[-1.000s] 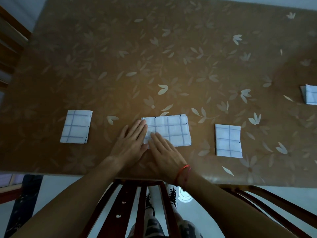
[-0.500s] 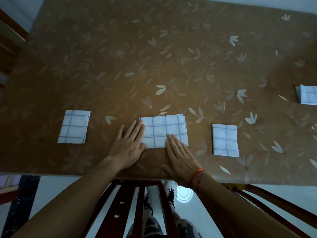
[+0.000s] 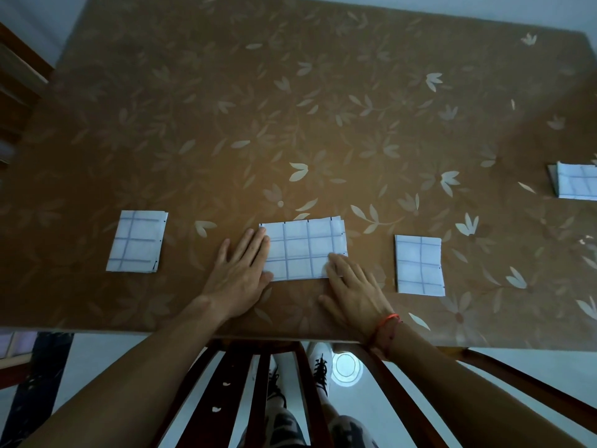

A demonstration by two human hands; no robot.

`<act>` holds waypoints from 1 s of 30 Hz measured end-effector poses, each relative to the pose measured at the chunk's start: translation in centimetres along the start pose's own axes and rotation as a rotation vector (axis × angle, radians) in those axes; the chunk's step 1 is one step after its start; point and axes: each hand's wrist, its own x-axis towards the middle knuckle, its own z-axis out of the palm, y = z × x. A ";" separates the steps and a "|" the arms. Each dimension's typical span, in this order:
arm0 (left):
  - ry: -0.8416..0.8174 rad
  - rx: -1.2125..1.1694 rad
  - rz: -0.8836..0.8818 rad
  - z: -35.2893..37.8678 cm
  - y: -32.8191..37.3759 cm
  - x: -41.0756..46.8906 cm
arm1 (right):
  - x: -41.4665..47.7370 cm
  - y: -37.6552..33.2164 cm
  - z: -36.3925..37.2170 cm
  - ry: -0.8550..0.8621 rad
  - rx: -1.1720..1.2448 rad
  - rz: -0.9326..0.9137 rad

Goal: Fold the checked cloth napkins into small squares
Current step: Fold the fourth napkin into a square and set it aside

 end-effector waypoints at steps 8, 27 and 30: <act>0.043 0.002 -0.008 0.2 0.2 0.0 | 7.9 1.3 -4.7 0.063 0.132 0.116; 0.006 -0.046 -0.027 -0.2 0.2 -0.1 | 14.6 0.0 -7.3 -0.250 0.220 0.254; 0.000 -0.057 -0.029 -0.2 0.2 -0.1 | 14.9 -0.3 -7.6 -0.315 0.260 0.246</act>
